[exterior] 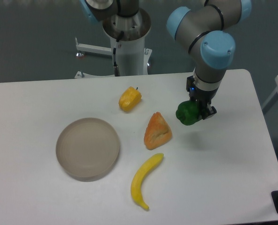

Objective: Place the green pepper on the table
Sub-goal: 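Lower the held green pepper toward the table with the gripper, then open the gripper to release the green pepper and lift away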

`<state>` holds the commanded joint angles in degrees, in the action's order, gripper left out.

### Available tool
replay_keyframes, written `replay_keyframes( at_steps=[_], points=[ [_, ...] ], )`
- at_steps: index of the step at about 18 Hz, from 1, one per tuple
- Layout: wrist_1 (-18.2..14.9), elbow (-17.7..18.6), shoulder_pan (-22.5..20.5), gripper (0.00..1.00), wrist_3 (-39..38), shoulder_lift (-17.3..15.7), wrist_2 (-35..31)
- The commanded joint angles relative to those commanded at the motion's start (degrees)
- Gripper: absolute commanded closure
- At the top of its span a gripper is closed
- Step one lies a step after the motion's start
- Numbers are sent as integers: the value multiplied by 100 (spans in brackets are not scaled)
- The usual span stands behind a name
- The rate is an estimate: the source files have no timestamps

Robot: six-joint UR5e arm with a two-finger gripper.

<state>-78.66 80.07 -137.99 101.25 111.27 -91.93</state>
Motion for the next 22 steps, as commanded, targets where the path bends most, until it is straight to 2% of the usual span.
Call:
replay_keyframes(
  at_steps=[6,9,11,13,16,22],
  points=[
    [0,-105,17,67,-289,61,114],
    [70,-350,35,67,-807,341,334],
    [367,-527,53,68,-1097,553,325],
    [833,-545,9,67,-1352,781,325],
    [1229,-536,9,67,-1731,1089,316],
    [1362,-607,70,66,-1854,1353,264]
  ],
)
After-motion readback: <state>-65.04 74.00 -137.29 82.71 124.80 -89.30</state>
